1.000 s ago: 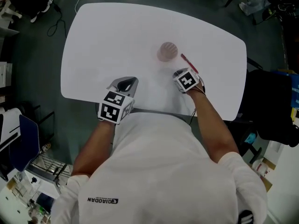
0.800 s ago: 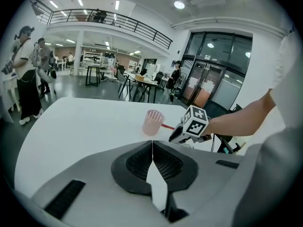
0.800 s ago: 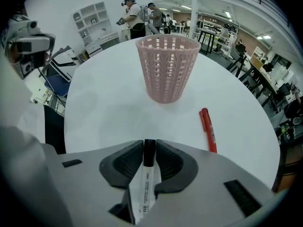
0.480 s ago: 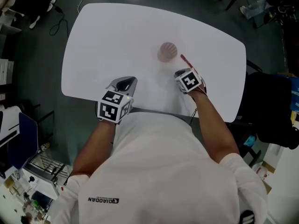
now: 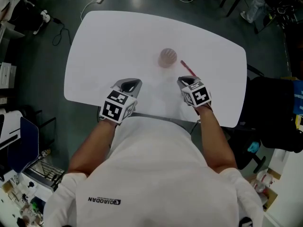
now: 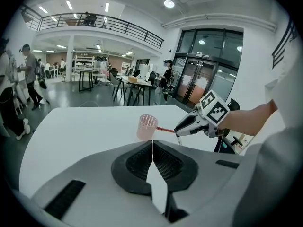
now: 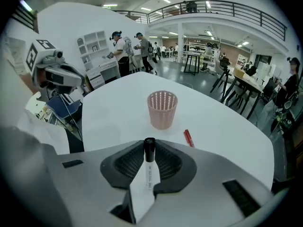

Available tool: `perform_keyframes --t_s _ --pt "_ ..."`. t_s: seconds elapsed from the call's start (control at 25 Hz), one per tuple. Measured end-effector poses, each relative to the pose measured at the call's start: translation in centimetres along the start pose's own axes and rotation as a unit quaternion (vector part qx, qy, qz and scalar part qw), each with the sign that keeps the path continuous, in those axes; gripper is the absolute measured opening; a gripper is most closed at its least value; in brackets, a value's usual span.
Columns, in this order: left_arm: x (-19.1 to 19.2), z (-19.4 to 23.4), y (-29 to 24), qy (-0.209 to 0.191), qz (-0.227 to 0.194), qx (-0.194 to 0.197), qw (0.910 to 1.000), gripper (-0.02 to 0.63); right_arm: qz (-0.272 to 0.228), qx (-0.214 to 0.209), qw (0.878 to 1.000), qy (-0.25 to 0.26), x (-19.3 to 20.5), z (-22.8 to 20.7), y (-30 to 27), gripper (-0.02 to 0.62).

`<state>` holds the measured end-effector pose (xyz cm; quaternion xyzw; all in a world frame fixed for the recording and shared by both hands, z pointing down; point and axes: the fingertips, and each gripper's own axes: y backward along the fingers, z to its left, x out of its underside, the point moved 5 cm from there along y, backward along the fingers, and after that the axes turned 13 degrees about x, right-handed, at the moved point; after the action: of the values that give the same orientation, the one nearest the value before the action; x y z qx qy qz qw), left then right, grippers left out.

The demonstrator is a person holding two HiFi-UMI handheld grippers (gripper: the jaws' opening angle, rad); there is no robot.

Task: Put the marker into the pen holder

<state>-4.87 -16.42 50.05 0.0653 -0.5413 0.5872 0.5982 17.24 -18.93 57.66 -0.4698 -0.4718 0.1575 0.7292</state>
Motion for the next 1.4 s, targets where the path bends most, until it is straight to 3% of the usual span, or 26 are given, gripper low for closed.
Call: perform_keyframes --t_s 0.4,1.12,1.4 --pt "-0.7 -1.2 -0.8 -0.018 0.003 0.013 0.9998 0.029 -0.110 -0.005 0.990 -0.087 -2.4 -0.4 4.6 0.086" --pt "-0.5 -1.1 0.5 -0.009 -0.013 0.005 0.9999 0.029 -0.212 0.027 0.975 -0.060 -11.2 -1.8 9.5 0.086" --pt "-0.3 -0.8 0.5 -0.003 -0.017 0.001 0.9998 0.029 -0.186 0.044 0.980 -0.061 -13.0 -3.2 5.1 0.086"
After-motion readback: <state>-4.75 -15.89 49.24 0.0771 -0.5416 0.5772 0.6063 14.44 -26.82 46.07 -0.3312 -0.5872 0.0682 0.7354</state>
